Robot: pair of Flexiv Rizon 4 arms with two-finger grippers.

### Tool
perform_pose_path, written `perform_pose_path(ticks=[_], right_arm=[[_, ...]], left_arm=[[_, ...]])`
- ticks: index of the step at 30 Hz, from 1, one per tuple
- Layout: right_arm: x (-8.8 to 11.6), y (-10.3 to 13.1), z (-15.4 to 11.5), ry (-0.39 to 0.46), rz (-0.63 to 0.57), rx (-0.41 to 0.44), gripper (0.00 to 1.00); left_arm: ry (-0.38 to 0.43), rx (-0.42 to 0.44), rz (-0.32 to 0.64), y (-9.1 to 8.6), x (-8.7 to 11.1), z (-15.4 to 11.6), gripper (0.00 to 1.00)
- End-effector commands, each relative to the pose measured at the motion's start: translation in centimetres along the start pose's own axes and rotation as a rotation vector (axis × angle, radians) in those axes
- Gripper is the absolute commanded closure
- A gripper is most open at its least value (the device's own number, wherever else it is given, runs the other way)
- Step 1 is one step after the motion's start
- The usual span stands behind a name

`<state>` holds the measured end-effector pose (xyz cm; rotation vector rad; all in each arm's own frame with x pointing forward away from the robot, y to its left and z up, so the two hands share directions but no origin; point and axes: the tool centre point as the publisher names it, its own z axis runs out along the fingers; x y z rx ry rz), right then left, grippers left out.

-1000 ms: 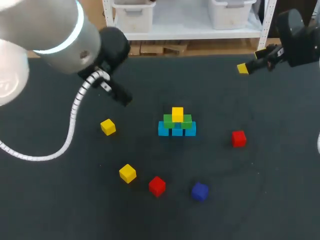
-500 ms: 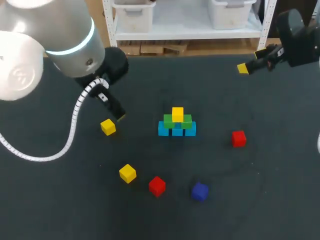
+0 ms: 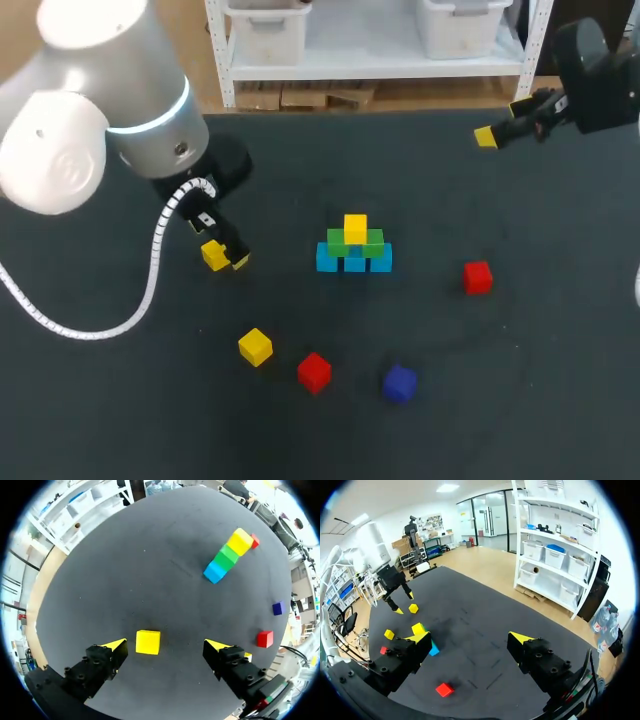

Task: Place the blue cubes, place green cubes on the blue cubes, place the yellow cubes on the green cubes, then place the red cubes on the yellow cubes, and place purple cube on the red cubes.

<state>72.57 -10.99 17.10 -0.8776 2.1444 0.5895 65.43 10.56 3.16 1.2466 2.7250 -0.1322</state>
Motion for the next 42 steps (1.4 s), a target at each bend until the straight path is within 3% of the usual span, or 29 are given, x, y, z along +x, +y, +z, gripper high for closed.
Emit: perform_pose_path(ticks=[1,11,30,36,39,42], right_arm=[[0.0,-0.1,0.0,-0.002,-0.001,-0.003,0.0],[0.0,-0.1,0.0,-0.002,-0.001,-0.003,0.0],[0.0,-0.1,0.0,-0.002,-0.001,-0.003,0.0],[0.0,-0.1,0.0,-0.002,-0.001,-0.003,0.0],[0.0,-0.1,0.0,-0.002,-0.001,-0.003,0.0],[0.0,-0.1,0.0,-0.002,-0.001,-0.003,0.0]], left_arm=[[0.025,0.032,0.007,0.6,-0.5,0.7,0.0],[0.098,0.047,-0.04,1.1,0.1,1.5,0.0],[0.185,0.038,-0.027,0.9,0.0,2.7,0.0],[0.23,0.02,-0.039,1.1,0.4,2.9,0.3],[0.241,0.015,-0.043,1.1,0.4,2.9,0.52],[0.251,0.009,-0.043,1.1,0.5,3.0,0.63]])
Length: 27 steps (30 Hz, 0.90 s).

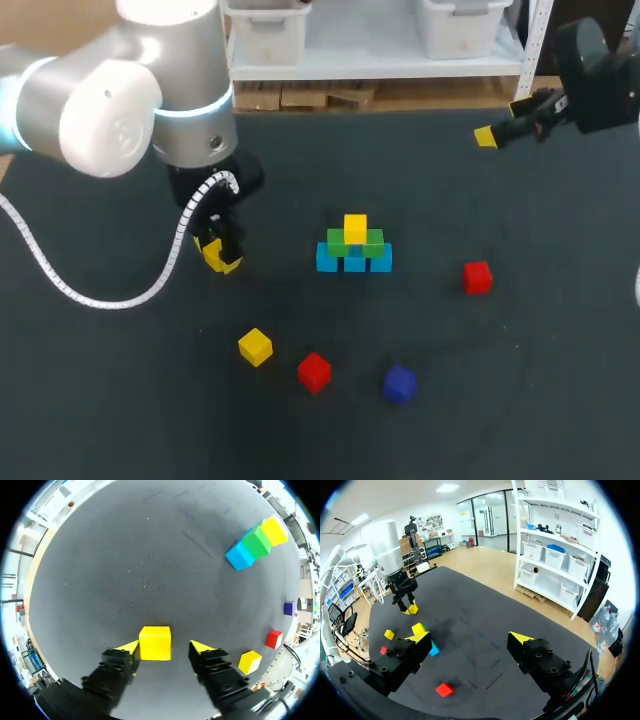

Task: Place the blue cubes, place green cubes on the blue cubes, place the yellow cubes on the green cubes, then place the red cubes on the yellow cubes, and place purple cube on the red cubes.

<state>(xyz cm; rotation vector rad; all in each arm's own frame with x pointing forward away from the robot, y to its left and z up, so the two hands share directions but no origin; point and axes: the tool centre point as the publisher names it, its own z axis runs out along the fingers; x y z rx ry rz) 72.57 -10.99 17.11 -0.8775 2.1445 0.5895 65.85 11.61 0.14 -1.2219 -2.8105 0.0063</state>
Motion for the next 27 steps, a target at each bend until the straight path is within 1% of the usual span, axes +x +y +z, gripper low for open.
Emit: perform_pose_path(ticks=[1,3,8,12,15,17,19,21,25,27], right_arm=[[0.0,-0.1,0.0,-0.002,-0.001,-0.003,0.0],[0.0,-0.1,0.0,-0.002,-0.001,-0.003,0.0],[0.0,-0.1,0.0,-0.002,-0.001,-0.003,0.0],[0.0,-0.1,0.0,-0.002,-0.001,-0.003,0.0],[0.0,-0.1,0.0,-0.002,-0.001,-0.003,0.0],[0.0,-0.1,0.0,-0.002,-0.001,-0.003,0.0],[0.0,-0.1,0.0,-0.002,-0.001,-0.003,0.0],[0.0,-0.1,0.0,-0.002,-0.001,-0.003,0.0],[0.0,-0.1,0.0,-0.002,-0.001,-0.003,0.0],[0.0,-0.1,0.0,-0.002,-0.001,-0.003,0.0]], left_arm=[[0.02,-0.008,-0.004,0.0,-0.5,0.0,0.68],[0.035,-0.023,-0.003,0.1,-0.4,0.0,1.0],[0.065,-0.056,0.014,-0.1,-0.3,-0.3,1.0],[0.061,-0.094,0.068,-0.6,-1.0,-1.9,1.0],[0.0,-0.102,0.148,-1.3,-2.1,-4.1,1.0],[-0.02,-0.11,0.215,-1.8,-2.7,-5.4,1.0],[-0.015,-0.13,0.286,-2.1,-3.3,-6.6,1.0],[-0.04,-0.133,0.35,-2.4,-3.9,-7.7,1.0],[-0.057,-0.128,0.473,-3.3,-5.5,-9.1,1.0],[-0.067,-0.123,0.516,-3.5,-6.4,-9.4,1.0]])
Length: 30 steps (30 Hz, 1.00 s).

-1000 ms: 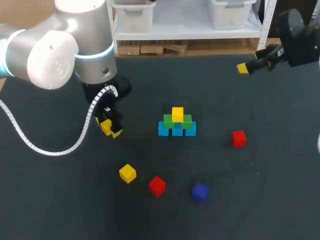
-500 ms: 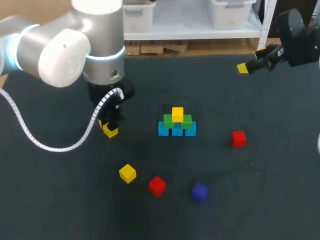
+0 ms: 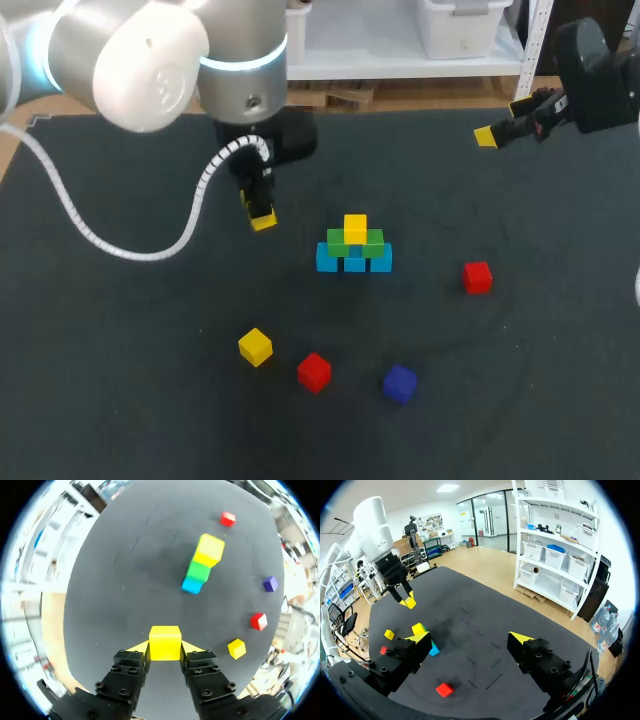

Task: Place the blue cubes, place green cubes on the blue cubes, place the yellow cubes on the green cubes, then place the red cubes on the yellow cubes, and place purple cube on the red cubes.

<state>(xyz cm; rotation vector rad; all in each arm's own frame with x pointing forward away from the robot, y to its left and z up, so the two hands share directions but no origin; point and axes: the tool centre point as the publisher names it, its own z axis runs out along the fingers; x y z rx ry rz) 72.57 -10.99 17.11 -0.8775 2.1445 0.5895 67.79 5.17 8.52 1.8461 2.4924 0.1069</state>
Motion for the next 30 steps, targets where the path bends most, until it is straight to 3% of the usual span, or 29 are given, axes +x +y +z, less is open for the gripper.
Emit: perform_pose_path(ticks=[1,9,18,30], right_arm=[[0.0,-0.1,0.0,-0.002,-0.001,-0.003,0.0],[0.0,-0.1,0.0,-0.002,-0.001,-0.003,0.0],[0.0,-0.1,0.0,-0.002,-0.001,-0.003,0.0],[0.0,-0.1,0.0,-0.002,-0.001,-0.003,0.0]], left_arm=[[0.004,0.004,0.095,0.4,-1.5,-0.8,1.0],[0.026,0.012,0.246,1.0,-4.5,-1.6,1.0],[0.006,0.068,0.301,0.2,-7.0,-1.7,1.0],[0.004,0.016,0.28,-2.7,-6.7,-0.9,1.0]])
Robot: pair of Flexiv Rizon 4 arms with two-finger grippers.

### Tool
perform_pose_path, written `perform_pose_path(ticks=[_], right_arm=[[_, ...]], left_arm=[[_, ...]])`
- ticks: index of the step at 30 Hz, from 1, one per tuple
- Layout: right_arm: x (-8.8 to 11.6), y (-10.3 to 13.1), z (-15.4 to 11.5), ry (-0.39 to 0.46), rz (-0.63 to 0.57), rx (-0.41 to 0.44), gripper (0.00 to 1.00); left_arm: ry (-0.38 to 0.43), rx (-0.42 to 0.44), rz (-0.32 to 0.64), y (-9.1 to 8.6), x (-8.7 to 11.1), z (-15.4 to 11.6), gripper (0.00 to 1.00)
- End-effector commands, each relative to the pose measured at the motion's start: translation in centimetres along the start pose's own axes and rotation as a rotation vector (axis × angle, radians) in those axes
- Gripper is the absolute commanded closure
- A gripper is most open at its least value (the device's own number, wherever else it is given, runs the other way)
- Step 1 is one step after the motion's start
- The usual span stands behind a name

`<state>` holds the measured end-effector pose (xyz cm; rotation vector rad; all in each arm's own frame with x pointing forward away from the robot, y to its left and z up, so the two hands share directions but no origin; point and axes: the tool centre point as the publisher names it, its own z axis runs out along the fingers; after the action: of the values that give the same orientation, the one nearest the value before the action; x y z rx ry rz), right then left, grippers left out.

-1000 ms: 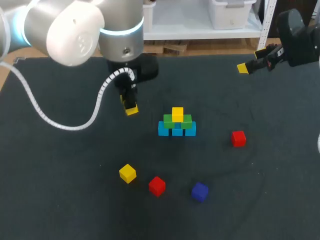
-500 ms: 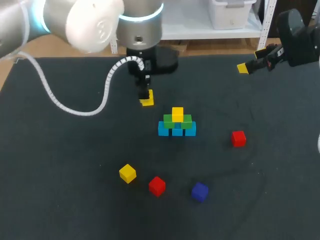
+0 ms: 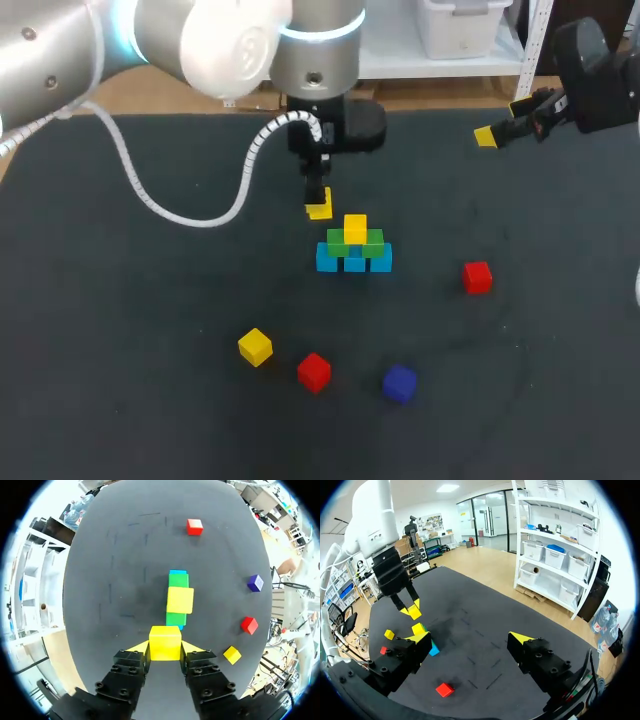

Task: Place the blue cubes, place green cubes on the blue cubes, place the yellow cubes on the green cubes, then place the red cubes on the yellow cubes, and place purple cube on the red cubes.

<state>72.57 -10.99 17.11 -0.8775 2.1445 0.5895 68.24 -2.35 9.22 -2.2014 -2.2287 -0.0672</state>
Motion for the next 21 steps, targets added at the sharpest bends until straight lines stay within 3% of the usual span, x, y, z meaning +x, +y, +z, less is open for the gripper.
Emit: perform_pose_path(ticks=[1,15,21], right_arm=[[0.0,-0.1,0.0,-0.002,-0.001,-0.003,0.0],[0.0,-0.1,0.0,-0.002,-0.001,-0.003,0.0],[0.0,-0.1,0.0,-0.002,-0.001,-0.003,0.0]], left_arm=[[-0.001,-0.033,-0.007,-1.3,0.3,0.1,1.0],[-0.017,-0.038,0.019,-3.1,-1.1,1.2,1.0],[0.005,-0.04,0.044,-2.9,-1.4,1.4,1.0]])
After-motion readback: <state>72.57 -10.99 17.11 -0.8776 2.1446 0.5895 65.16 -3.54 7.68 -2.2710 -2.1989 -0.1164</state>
